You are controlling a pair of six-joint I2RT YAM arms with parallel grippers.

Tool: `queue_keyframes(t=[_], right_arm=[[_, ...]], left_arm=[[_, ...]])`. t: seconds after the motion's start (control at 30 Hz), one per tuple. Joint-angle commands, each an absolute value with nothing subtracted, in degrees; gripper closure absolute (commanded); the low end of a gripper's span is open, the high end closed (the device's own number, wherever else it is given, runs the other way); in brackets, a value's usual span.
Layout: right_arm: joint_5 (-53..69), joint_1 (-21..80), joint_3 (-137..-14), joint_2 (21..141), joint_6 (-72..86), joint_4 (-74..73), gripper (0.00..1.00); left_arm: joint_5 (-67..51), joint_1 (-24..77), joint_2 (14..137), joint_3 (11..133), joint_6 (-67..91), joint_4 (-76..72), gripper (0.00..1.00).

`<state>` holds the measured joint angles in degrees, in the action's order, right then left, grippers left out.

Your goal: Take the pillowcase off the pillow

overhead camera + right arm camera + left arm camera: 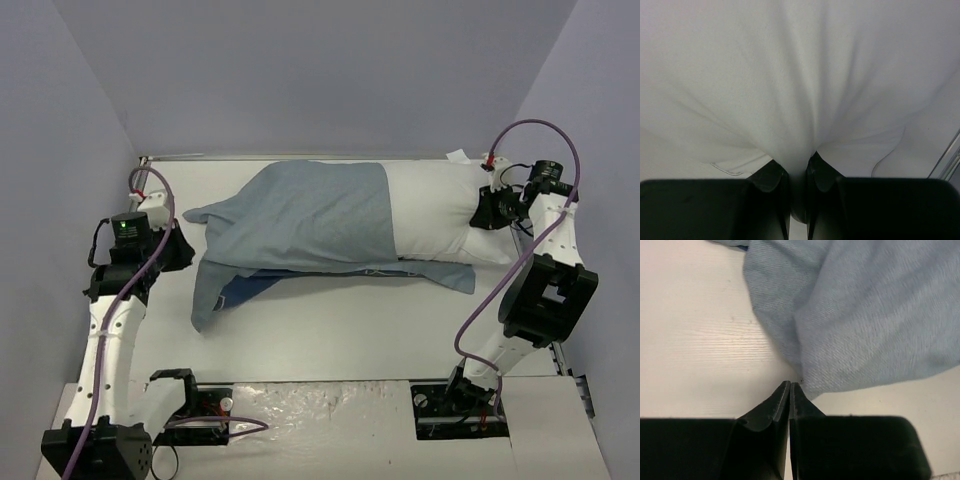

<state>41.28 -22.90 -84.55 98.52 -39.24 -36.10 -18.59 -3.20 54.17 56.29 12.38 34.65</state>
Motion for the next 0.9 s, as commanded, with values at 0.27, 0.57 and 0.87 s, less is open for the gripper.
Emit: queue_keyframes(t=[0.27, 0.57, 0.87], right_arm=[[43.32, -26.72, -86.67, 96.68, -40.16, -35.42, 1.0], [45.0, -25.84, -81.92, 95.97, -42.63, -36.47, 1.0], [44.56, -25.05, -81.39, 95.98, -42.45, -36.56, 1.0]], left_arm=[[-22.21, -9.93, 57.3, 65.31, 17.48, 29.46, 0.98], [-31.91, -0.62, 62.57, 56.52, 30.4, 18.03, 0.06], [-25.24, 13.09, 71.97, 62.31, 15.87, 22.12, 0.06]])
